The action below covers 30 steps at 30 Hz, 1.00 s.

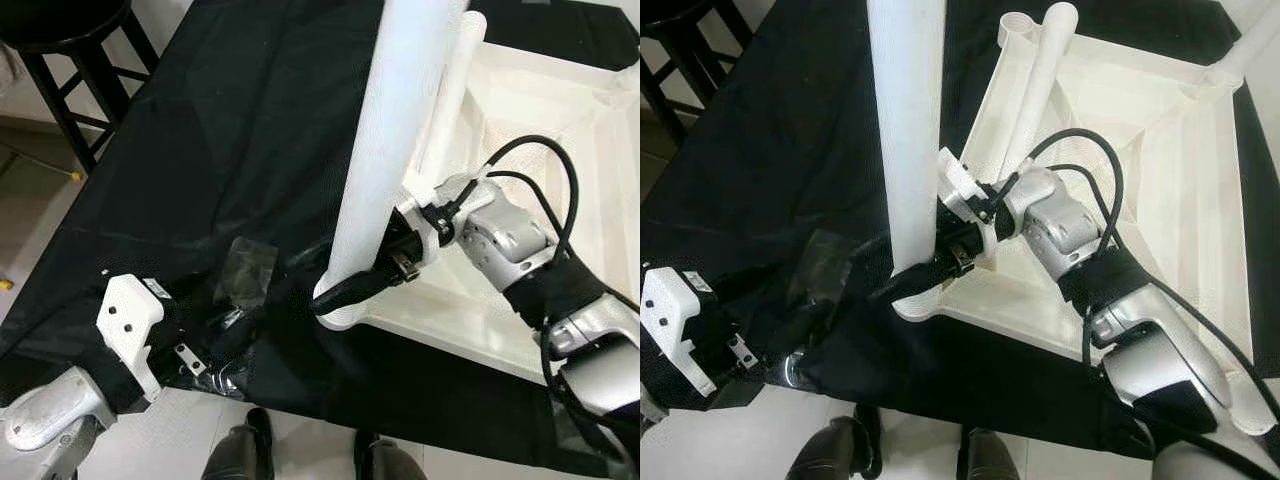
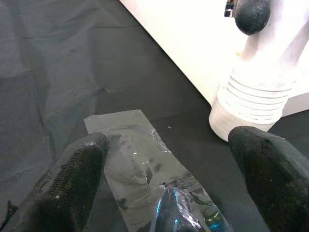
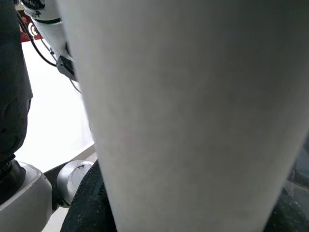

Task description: Building children table

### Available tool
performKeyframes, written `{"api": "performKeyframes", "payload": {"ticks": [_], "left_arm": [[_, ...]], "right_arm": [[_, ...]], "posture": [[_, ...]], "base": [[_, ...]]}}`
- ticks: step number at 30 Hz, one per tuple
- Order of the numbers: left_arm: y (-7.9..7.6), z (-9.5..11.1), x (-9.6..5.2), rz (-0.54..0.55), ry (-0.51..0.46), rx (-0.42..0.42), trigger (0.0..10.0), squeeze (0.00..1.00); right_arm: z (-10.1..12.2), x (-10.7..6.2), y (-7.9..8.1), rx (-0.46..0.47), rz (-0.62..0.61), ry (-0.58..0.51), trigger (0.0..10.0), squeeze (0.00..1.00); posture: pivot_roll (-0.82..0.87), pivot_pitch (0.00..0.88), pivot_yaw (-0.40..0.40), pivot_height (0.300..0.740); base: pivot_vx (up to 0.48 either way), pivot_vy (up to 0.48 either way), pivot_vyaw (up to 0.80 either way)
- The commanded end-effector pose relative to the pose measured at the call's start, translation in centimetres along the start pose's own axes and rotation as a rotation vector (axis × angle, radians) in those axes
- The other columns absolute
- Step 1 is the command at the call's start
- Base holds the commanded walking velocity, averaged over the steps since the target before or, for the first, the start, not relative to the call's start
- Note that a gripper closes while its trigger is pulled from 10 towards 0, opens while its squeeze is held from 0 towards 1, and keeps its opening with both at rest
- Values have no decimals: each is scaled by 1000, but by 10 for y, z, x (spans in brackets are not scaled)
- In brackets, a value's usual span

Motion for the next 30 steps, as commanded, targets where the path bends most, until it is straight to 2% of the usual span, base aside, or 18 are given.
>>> {"api": "performKeyframes", "payload": {"ticks": [1, 11, 20, 30], "left_arm": [[-8, 1, -1, -21, -12, -15, 10000, 0], [-13, 2, 0, -31, -20, -23, 10000, 0], [-15, 2, 1, -35, -22, -26, 10000, 0], [-16, 2, 1, -35, -20, -27, 10000, 0]], "right_arm": [[-8, 2, 5, 27, 32, 23, 10000, 0], [-12, 6, 5, 23, 60, 58, 10000, 0], [-34, 5, 7, -3, 86, 207, 10000, 0], [-35, 10, 0, -37, 85, 201, 10000, 0]], "posture": [[85, 400, -45, 740], [85, 395, -52, 740], [85, 406, -50, 740], [88, 412, -49, 740]], "base": [[0, 0, 0], [0, 0, 0], [0, 0, 0], [0, 0, 0]]}}
Point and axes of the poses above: a point about 5 cm out from each wrist's last joint towards the gripper, its own x axis pointing out of the wrist towards the gripper, its own z axis along the axis of the wrist's last joint, y = z × x, the point moved 5 cm from there along x, pointing out of the wrist towards the gripper, and after that the axes turned 1 degree about x, right-handed, at the moved point
